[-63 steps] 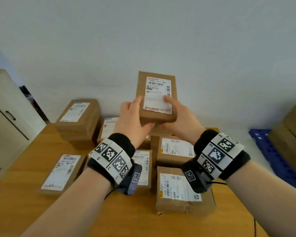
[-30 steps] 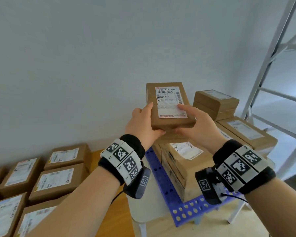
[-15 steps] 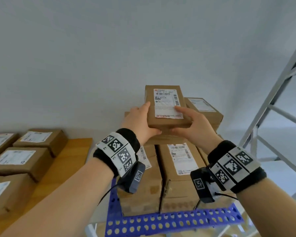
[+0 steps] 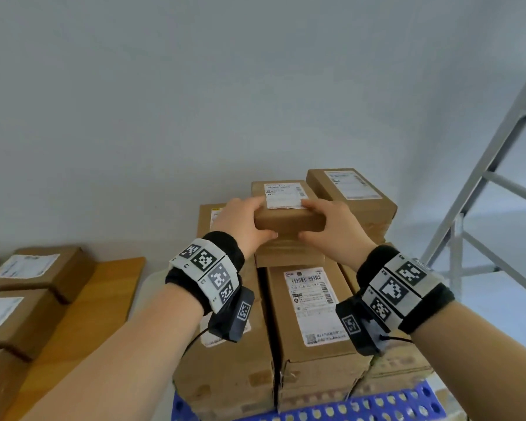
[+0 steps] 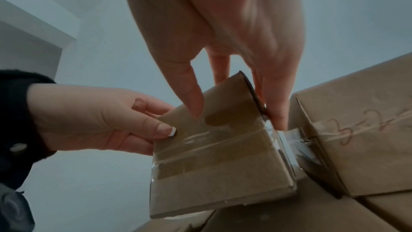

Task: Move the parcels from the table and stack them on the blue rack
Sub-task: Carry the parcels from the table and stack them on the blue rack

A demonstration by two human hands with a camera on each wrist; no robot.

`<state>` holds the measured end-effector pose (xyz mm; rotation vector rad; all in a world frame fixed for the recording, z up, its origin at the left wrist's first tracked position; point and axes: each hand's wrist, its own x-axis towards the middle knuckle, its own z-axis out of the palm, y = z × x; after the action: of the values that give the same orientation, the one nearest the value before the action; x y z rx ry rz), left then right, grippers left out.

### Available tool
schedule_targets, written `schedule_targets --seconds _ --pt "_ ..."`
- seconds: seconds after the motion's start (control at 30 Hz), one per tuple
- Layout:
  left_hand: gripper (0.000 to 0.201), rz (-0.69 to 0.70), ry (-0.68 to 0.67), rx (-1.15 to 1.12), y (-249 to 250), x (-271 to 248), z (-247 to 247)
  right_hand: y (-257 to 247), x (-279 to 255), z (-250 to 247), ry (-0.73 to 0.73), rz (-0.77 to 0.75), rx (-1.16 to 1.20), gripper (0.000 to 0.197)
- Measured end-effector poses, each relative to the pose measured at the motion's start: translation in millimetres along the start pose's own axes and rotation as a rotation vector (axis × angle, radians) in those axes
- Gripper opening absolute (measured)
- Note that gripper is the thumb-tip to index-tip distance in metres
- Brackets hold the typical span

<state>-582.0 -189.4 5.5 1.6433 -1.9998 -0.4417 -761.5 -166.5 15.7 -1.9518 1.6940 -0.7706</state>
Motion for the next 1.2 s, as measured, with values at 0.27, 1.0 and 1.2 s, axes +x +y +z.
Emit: schedule_targets --seconds 0.27,1.0,1.2 --pt "0.081 -0.003 -0.076 0.115 8 22 18 10 21 -29 0.042 -0.027 -0.028 0.045" --pt "0.082 -0.189 -0.11 0.311 46 45 43 83 68 -56 -0.137 0.031 -0.383 0.058" --pt "0.078 -0.203 -0.115 0.324 48 47 43 74 65 -56 -0.058 0.097 -0.412 0.049"
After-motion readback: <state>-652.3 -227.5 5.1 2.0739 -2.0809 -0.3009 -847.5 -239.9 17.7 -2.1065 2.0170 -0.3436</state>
